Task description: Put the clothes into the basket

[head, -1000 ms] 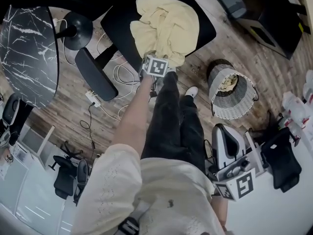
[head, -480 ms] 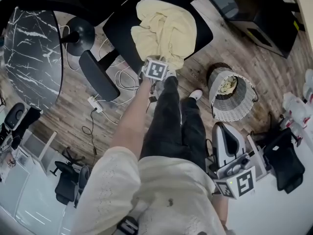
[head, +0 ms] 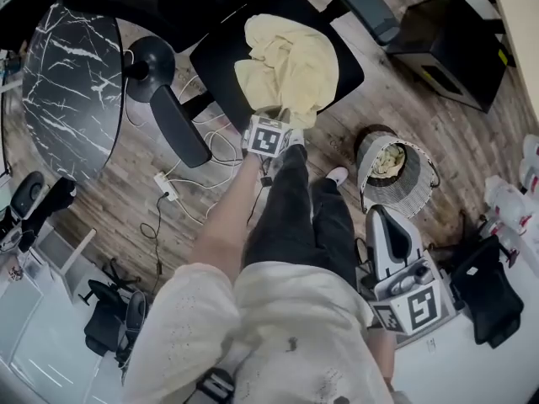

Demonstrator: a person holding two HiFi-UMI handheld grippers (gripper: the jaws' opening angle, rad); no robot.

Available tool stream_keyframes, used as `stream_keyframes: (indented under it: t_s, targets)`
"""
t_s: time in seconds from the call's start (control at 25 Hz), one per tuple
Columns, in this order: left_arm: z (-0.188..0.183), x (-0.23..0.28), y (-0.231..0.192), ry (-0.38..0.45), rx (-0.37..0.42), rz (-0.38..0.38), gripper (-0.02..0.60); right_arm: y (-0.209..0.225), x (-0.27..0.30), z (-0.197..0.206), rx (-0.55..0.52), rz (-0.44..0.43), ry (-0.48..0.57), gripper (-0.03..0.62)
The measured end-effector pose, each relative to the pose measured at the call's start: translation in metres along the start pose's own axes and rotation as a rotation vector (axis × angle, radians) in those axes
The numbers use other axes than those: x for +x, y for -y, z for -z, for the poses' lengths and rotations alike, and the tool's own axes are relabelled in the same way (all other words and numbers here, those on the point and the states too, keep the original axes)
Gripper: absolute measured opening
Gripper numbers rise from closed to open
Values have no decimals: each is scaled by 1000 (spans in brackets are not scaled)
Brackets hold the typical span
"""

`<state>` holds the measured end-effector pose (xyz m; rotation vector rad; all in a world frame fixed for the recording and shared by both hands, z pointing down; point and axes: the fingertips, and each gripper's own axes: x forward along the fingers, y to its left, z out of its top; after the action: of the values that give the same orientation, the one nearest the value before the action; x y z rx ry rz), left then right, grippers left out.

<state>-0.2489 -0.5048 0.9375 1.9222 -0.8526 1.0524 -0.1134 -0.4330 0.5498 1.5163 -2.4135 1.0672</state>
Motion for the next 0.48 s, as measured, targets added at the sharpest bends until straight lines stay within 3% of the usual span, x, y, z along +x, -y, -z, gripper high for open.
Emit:
stream_keyframes:
  t_s: [0.48]
  targets:
    - [-29,-75,62,177,-49,4,51,2,-61,-16,-66,-53,22,10]
